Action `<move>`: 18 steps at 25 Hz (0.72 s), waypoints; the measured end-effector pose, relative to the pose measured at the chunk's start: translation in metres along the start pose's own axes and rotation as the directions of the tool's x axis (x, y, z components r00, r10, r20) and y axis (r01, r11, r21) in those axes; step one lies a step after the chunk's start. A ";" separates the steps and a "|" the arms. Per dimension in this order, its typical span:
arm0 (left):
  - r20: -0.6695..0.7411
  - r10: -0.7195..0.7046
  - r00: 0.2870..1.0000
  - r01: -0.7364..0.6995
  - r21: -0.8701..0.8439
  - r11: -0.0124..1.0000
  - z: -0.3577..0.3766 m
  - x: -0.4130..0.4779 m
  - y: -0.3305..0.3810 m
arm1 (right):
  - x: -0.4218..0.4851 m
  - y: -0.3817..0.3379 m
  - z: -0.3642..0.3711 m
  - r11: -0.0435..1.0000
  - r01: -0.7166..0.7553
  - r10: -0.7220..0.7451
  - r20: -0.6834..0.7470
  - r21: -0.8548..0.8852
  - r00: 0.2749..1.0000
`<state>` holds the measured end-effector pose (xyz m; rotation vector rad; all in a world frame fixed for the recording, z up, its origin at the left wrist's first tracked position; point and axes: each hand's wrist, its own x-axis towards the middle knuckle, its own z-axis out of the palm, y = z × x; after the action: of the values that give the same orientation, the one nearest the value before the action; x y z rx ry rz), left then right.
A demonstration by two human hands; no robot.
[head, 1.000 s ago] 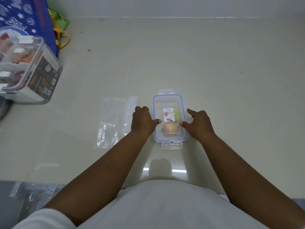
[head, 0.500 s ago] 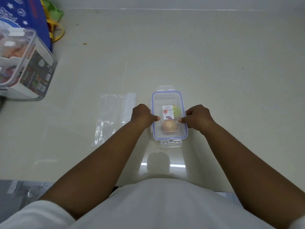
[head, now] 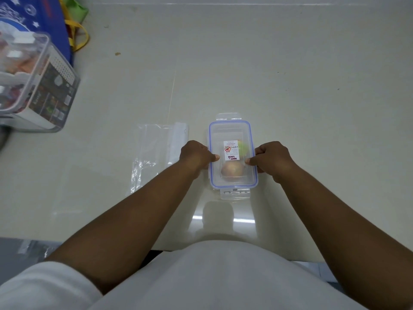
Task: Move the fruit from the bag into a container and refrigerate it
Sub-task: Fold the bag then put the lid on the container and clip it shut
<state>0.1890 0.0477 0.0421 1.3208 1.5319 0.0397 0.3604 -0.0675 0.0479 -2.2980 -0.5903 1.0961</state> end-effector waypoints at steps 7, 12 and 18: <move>0.024 -0.011 1.000 0.013 -0.101 0.995 0.001 -0.003 -0.002 | 0.001 0.001 0.000 0.997 -0.010 0.008 0.028 0.079 1.000; 0.020 0.021 1.000 -0.019 -0.077 0.997 0.000 -0.005 -0.003 | 0.000 0.007 0.000 0.985 0.000 -0.010 0.059 0.171 0.998; 0.020 0.052 0.998 -0.051 -0.048 0.998 -0.001 -0.006 -0.003 | 0.000 0.006 -0.001 0.988 0.023 -0.033 0.063 0.154 0.997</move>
<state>0.1848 0.0431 0.0449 1.3182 1.4707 0.0940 0.3620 -0.0718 0.0443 -2.1234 -0.5425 1.1648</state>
